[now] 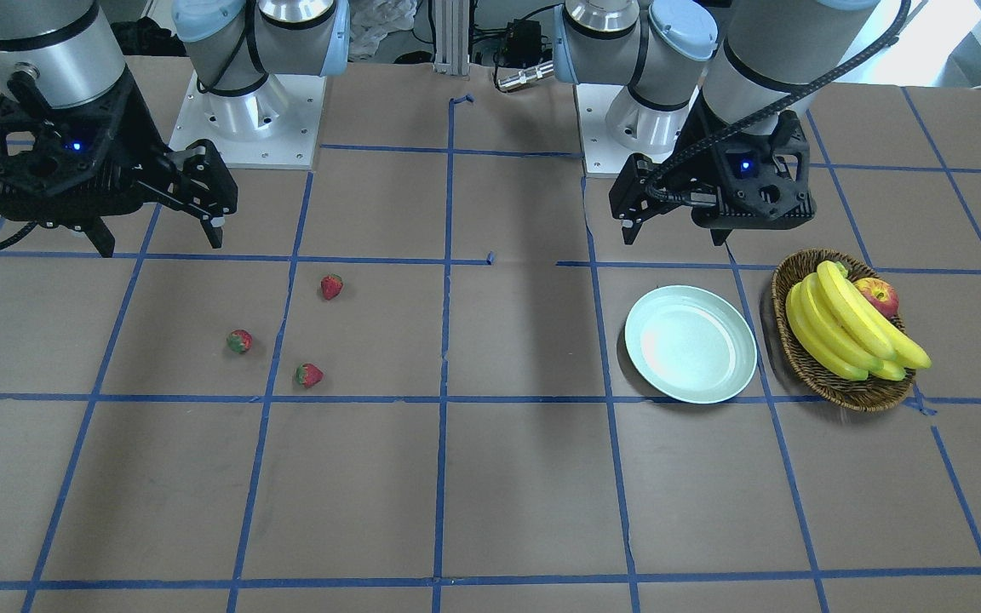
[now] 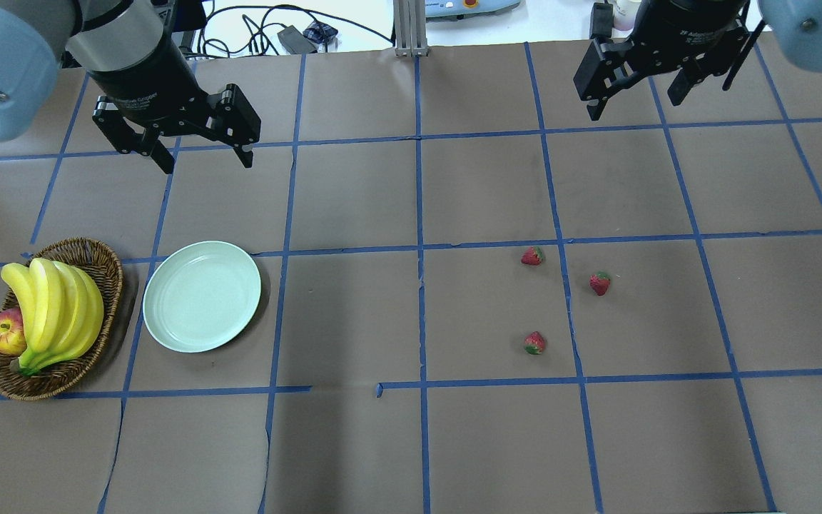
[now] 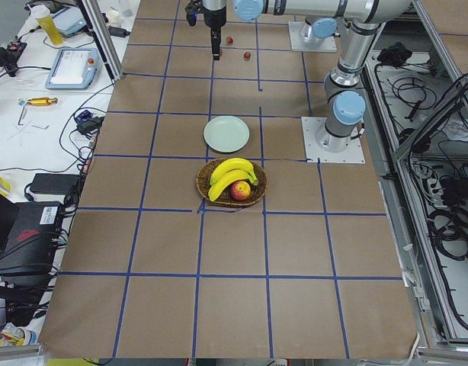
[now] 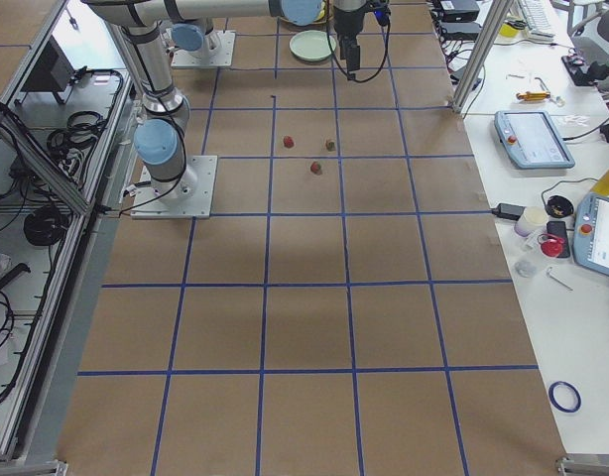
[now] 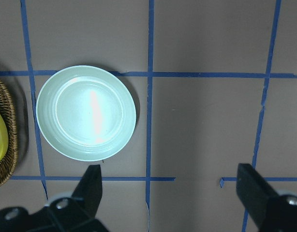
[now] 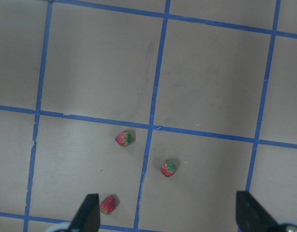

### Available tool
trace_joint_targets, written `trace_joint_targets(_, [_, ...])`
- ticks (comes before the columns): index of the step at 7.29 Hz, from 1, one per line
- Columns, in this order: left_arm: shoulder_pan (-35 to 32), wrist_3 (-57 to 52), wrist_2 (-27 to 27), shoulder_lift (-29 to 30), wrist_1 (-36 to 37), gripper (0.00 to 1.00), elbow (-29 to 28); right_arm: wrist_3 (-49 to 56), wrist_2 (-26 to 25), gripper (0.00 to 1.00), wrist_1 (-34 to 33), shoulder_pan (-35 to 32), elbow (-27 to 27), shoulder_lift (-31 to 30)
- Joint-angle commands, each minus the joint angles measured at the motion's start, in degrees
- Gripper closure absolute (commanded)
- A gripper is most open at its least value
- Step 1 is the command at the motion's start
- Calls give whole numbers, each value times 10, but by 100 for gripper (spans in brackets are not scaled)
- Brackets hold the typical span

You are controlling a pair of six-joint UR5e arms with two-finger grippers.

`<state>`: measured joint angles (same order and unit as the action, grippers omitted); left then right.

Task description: Collect all strawberries into plate

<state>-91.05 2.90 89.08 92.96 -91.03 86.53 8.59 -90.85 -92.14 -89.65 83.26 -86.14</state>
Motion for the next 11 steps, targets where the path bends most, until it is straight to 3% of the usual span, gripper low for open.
trace_joint_targets(1, [0, -1, 0, -1, 1, 0, 1, -4, 0, 0, 6, 0, 0, -1])
trace_joint_targets(11, [2, -7, 5, 1, 1, 0, 3, -24, 19, 0, 7, -1, 6, -2])
